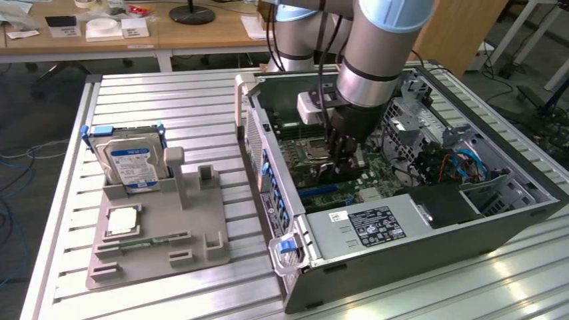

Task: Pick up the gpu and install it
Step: 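Insert the gpu into the slot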

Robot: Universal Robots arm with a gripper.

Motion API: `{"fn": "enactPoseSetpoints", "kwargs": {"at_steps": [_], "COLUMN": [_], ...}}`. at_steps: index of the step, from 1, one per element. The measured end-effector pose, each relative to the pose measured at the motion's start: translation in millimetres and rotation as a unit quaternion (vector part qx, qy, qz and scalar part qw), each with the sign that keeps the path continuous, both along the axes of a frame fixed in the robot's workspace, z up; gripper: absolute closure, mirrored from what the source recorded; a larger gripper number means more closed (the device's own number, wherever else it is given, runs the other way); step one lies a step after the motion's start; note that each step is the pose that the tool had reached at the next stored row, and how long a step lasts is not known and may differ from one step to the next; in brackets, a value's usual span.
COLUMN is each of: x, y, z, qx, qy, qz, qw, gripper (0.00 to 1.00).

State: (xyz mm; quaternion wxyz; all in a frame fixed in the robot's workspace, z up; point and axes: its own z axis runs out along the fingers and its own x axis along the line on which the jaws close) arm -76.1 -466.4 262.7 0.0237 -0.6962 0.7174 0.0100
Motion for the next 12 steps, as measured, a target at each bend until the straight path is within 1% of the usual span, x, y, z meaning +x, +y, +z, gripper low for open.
{"fn": "enactPoseSetpoints", "kwargs": {"at_steps": [12], "x": [-3.9], "y": [0.0], "z": [0.0], "qx": [0.0000], "qy": [0.0000], "qz": [0.000], "qw": [1.0000], "gripper": [0.73]}}
